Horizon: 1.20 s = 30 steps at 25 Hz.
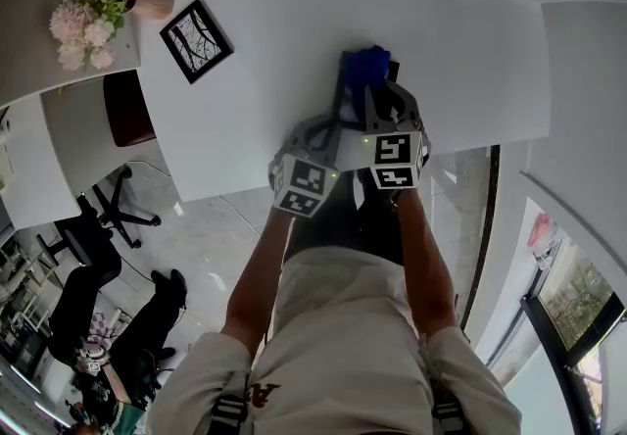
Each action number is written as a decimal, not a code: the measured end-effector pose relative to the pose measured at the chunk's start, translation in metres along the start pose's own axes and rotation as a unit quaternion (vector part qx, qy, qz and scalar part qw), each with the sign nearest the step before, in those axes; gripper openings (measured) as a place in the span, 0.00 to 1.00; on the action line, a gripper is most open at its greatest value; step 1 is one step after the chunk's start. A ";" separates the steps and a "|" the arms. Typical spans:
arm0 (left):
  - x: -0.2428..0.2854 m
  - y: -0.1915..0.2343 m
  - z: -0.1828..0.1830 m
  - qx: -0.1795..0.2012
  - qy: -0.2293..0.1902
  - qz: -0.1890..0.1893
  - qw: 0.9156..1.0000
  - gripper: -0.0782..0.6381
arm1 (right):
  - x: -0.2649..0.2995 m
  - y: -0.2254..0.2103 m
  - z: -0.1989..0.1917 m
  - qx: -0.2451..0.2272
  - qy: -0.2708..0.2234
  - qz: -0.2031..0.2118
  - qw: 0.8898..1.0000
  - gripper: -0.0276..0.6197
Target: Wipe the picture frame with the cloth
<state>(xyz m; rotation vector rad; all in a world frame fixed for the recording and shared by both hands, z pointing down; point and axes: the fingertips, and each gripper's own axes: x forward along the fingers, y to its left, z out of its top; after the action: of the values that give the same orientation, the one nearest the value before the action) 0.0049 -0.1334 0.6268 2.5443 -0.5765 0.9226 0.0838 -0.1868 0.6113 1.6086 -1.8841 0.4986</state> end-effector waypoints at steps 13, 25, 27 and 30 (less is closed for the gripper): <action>0.000 0.002 -0.001 -0.001 0.001 -0.002 1.000 0.11 | -0.010 -0.030 -0.007 0.010 0.001 -0.035 0.999 0.09; 0.001 0.002 -0.001 -0.002 0.002 -0.001 1.000 0.11 | -0.019 -0.065 -0.023 0.011 0.015 -0.074 0.997 0.09; 0.001 0.002 -0.001 0.000 0.003 0.000 1.000 0.11 | -0.022 -0.071 -0.026 0.012 0.020 -0.082 0.996 0.09; 0.001 0.003 -0.002 -0.003 0.002 0.001 1.000 0.11 | -0.032 -0.079 -0.025 0.020 0.016 -0.092 0.995 0.09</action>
<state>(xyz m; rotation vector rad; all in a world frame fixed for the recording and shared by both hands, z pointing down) 0.0033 -0.1354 0.6294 2.5366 -0.5787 0.9253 0.1683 -0.1628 0.6010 1.7704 -1.6920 0.4817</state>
